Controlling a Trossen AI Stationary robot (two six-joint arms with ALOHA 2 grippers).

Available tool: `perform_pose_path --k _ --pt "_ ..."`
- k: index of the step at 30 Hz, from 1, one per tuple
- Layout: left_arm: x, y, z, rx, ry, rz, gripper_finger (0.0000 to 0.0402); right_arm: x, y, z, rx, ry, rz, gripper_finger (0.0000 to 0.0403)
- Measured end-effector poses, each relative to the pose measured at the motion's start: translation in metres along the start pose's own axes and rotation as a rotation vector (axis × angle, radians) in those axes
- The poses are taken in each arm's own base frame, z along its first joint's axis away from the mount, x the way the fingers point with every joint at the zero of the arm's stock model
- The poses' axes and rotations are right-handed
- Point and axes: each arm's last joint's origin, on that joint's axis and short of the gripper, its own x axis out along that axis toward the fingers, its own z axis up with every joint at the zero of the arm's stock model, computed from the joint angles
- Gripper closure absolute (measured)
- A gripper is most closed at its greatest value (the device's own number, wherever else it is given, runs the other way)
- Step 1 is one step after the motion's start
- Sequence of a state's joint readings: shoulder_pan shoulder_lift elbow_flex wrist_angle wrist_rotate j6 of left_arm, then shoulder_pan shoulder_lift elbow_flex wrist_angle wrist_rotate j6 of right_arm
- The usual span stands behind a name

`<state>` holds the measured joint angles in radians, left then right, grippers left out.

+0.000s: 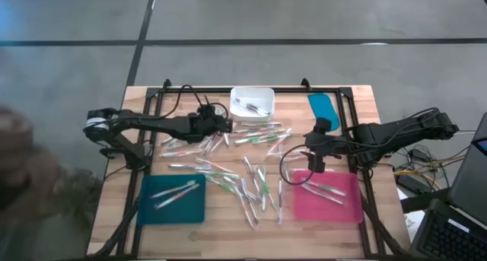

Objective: Pick & Place Toothbrushes
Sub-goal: Put the violet toothbrush into the white bin

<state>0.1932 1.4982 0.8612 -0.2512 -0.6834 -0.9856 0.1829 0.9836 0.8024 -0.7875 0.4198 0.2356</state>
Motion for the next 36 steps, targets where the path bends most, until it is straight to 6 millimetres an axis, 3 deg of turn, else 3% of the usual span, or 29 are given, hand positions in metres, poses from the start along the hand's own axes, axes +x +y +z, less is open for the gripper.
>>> perform_pose_path --k 19,30,36 --pt "0.039 -0.012 -0.039 0.037 0.213 0.017 0.0252 0.000 0.000 0.002 0.006 -0.020 0.004 0.0161" --pt "0.050 -0.013 -0.049 0.039 0.229 0.047 0.0257 0.001 0.001 0.001 0.004 -0.017 0.003 0.0131" --pt "0.050 -0.013 -0.049 0.027 0.229 0.048 0.0305 0.001 0.001 0.001 0.004 -0.016 0.002 0.0118"
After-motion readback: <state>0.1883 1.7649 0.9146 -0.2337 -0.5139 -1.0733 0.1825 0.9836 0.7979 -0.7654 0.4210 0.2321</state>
